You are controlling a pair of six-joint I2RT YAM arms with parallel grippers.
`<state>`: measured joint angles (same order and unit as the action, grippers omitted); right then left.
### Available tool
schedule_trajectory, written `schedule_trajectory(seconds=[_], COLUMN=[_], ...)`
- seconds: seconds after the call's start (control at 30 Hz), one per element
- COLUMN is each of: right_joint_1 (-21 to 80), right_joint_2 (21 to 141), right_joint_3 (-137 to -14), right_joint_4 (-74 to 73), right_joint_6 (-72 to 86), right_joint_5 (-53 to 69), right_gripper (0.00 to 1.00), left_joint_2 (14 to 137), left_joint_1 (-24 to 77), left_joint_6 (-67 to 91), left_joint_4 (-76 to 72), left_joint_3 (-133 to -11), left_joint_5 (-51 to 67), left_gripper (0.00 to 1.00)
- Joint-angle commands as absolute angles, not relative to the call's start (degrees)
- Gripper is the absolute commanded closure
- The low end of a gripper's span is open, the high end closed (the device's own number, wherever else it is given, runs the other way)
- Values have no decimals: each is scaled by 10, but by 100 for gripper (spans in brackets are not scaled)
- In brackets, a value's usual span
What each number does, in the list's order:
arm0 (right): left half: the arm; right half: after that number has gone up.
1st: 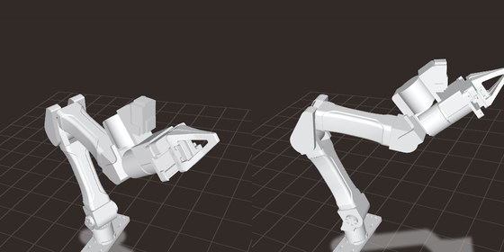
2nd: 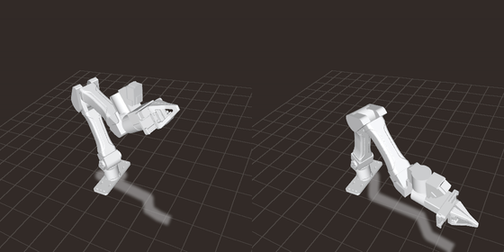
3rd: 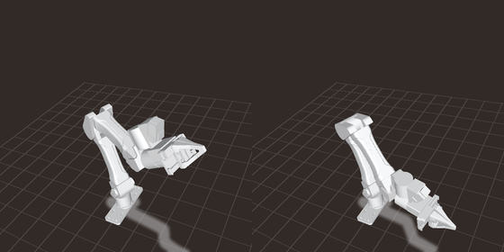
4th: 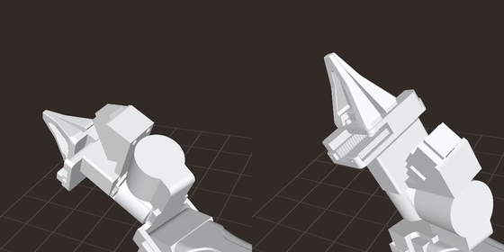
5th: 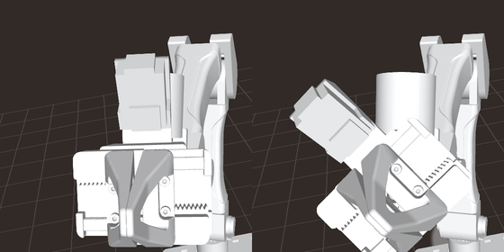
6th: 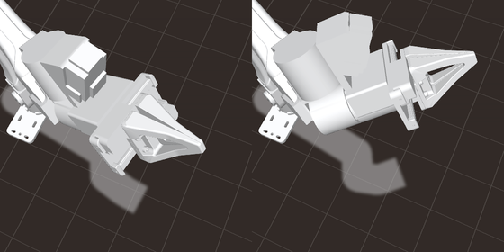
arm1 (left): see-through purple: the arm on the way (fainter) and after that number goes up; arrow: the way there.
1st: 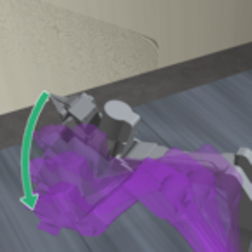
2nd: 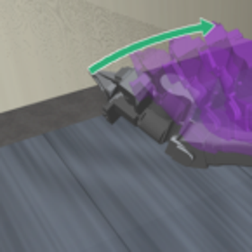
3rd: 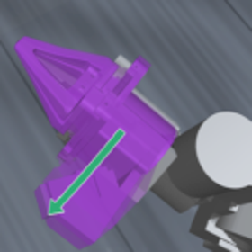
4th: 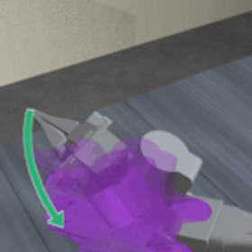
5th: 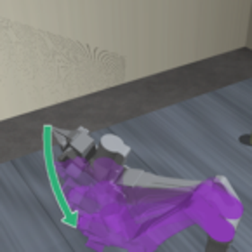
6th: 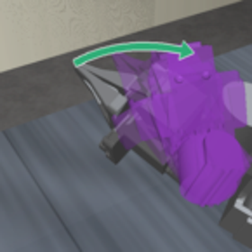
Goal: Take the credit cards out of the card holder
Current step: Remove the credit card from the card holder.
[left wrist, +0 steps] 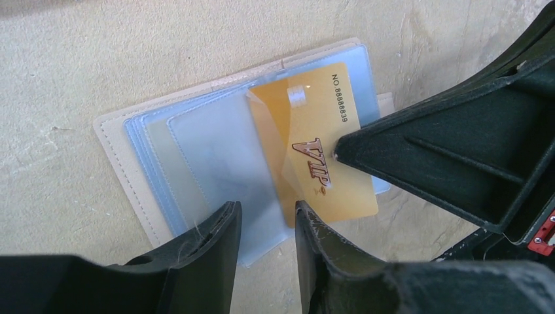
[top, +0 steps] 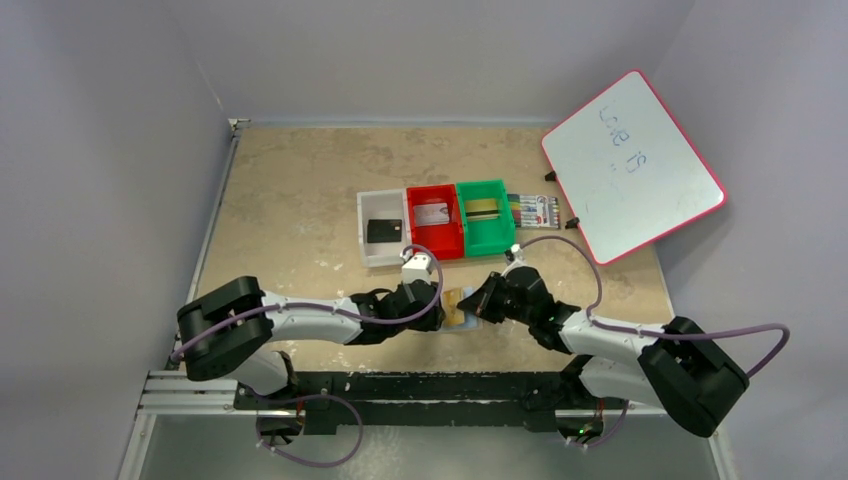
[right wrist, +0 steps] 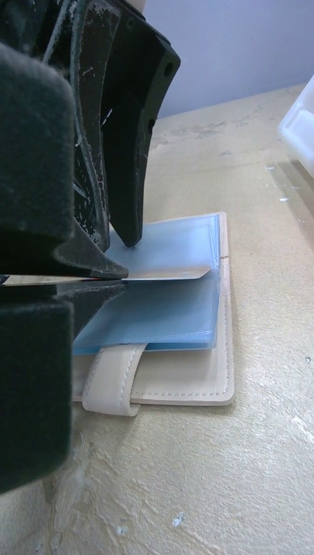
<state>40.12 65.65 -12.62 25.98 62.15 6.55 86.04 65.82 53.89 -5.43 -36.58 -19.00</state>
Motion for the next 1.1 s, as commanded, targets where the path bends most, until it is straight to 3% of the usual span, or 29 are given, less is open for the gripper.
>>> schedule_trajectory(seconds=[0.0, 0.27, 0.43, 0.67, 1.07], right_joint_1=[402, 402, 402, 402, 402], right_joint_2=[666, 668, 668, 677, 603], right_joint_3=[-146, -154, -152, -160, -188], right_joint_4=[249, 251, 267, 258, 183], right_joint_6=[600, 588, 589, 582, 502], right_joint_5=[57, 65, 75, 70, 15], right_gripper=[100, 89, 86, 100, 100], left_joint_2=[836, 862, 887, 878, 815], left_joint_1=[661, 661, 661, 660, 661], left_joint_6=[529, 514, 518, 516, 522], left_joint_4=[-39, -48, -53, -28, -12], left_joint_3=[-373, -388, -390, -388, -368], left_joint_5=[-183, -167, -156, -174, -227], left_gripper=[63, 62, 66, 68, 69])
